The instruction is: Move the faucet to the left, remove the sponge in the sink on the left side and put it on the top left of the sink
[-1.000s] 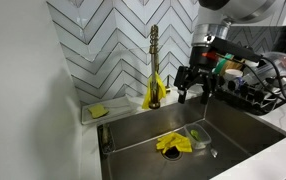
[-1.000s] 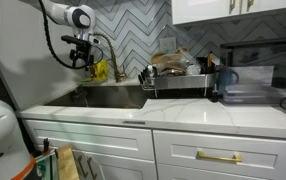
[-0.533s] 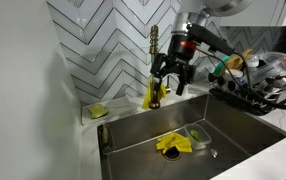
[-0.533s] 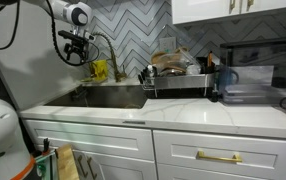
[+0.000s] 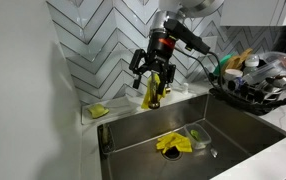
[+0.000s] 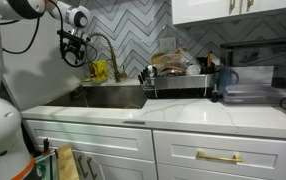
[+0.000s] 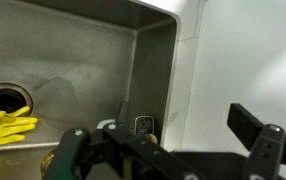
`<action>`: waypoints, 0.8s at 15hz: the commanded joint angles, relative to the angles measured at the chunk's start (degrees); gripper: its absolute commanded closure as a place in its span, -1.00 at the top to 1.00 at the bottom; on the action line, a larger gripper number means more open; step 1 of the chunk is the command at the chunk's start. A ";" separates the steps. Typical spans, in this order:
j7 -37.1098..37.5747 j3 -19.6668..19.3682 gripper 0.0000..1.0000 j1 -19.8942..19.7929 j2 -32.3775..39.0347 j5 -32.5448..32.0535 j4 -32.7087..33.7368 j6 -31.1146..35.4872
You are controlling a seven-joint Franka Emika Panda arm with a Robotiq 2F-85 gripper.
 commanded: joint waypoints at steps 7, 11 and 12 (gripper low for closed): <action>8.98 1.03 1.00 6.00 10.03 0.30 11.16 -1.05; 21.87 -0.27 1.00 12.04 13.60 1.41 14.44 0.35; 24.32 -0.60 1.00 13.23 14.13 1.99 15.12 0.46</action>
